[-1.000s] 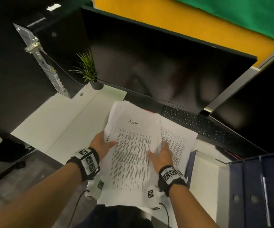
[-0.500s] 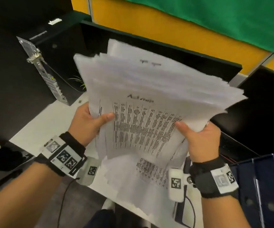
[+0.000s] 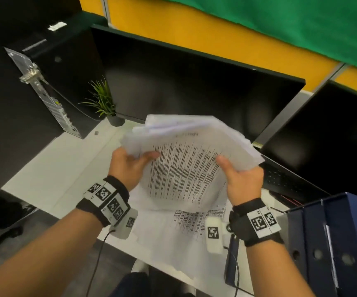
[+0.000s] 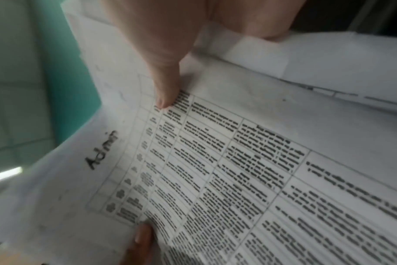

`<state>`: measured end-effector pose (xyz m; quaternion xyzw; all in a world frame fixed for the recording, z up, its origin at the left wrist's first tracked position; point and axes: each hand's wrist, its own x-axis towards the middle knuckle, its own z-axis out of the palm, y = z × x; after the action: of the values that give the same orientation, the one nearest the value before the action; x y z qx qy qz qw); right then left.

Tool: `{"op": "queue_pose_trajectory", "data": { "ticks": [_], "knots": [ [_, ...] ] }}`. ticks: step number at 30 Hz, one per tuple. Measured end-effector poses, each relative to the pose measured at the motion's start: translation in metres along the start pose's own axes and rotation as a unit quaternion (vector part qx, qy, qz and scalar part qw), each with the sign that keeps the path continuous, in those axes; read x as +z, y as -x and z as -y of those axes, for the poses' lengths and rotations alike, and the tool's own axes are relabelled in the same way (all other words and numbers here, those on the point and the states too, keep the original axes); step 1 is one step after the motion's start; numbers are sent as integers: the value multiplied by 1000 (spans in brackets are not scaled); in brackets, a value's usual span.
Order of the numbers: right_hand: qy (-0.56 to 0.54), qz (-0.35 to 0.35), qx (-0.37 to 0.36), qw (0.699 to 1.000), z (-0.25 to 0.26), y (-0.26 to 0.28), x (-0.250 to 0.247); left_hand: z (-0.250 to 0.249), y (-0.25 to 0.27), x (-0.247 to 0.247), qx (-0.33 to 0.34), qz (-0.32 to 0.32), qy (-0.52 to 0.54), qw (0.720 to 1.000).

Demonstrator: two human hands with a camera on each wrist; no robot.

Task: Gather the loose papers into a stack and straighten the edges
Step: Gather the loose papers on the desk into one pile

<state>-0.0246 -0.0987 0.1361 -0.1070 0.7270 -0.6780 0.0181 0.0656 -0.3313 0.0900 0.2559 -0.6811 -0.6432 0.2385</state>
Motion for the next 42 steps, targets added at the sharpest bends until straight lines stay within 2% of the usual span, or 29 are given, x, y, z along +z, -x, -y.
{"op": "queue_pose_trajectory", "data": {
  "ticks": [3, 6, 9, 12, 13, 15, 18, 19, 21, 23, 24, 26, 27, 28, 30, 33, 36, 40, 42],
  "knots": [
    [28, -12, -89, 996, 23, -1, -1, -37, 1, 8, 120, -25, 29, 992],
    [30, -26, -95, 995, 10, 10, -2, -29, 10, 12, 173, -55, -8, 983],
    [17, 7, 32, 999, -25, 28, -1, 16, 21, 10, 69, -46, 7, 997],
    [44, 10, 123, 991, -55, 34, 1, 44, 29, 13, 20, 5, -27, 999],
    [58, 3, 137, 989, -58, 32, 3, 45, 30, 14, 14, 18, -44, 999],
    [18, -9, 141, 990, -59, 26, 4, 42, 25, 16, 12, 29, -58, 998],
    [-48, -19, 129, 990, -55, 15, 2, 35, 17, 10, 6, 42, -17, 999],
    [-41, -20, 134, 990, -60, 14, 2, 35, 15, 10, 3, 46, -10, 999],
    [16, -23, 164, 986, -82, 15, 2, 37, 15, 11, 0, 69, -68, 995],
    [137, -32, 206, 968, -114, 17, 0, 32, 12, 13, 16, 65, -166, 984],
    [219, -31, 236, 946, -128, 17, -2, 27, 7, 12, 25, 50, -169, 984],
    [376, -14, 321, 869, -149, 26, -4, 17, -5, 7, 36, 23, -140, 989],
    [406, -10, 360, 840, -155, 31, -5, 10, -11, 2, 32, 21, -135, 990],
    [409, -8, 393, 823, -160, 36, -2, 5, -14, -4, 16, 24, -128, 991],
    [419, 4, 418, 806, -168, 43, 7, 1, -17, -18, -25, 23, -89, 995],
    [459, 16, 392, 797, -177, 44, 18, 6, -17, -43, -77, -3, -71, 995],
    [473, 6, 411, 780, -181, 42, 20, 16, -13, -66, -103, -24, -62, 992],
    [492, 22, 382, 782, -184, 41, 25, 18, 0, -75, -132, -15, -60, 989],
    [504, -9, 401, 765, -181, 42, 30, 16, 5, -71, -145, -14, -59, 988]
  ]
}}
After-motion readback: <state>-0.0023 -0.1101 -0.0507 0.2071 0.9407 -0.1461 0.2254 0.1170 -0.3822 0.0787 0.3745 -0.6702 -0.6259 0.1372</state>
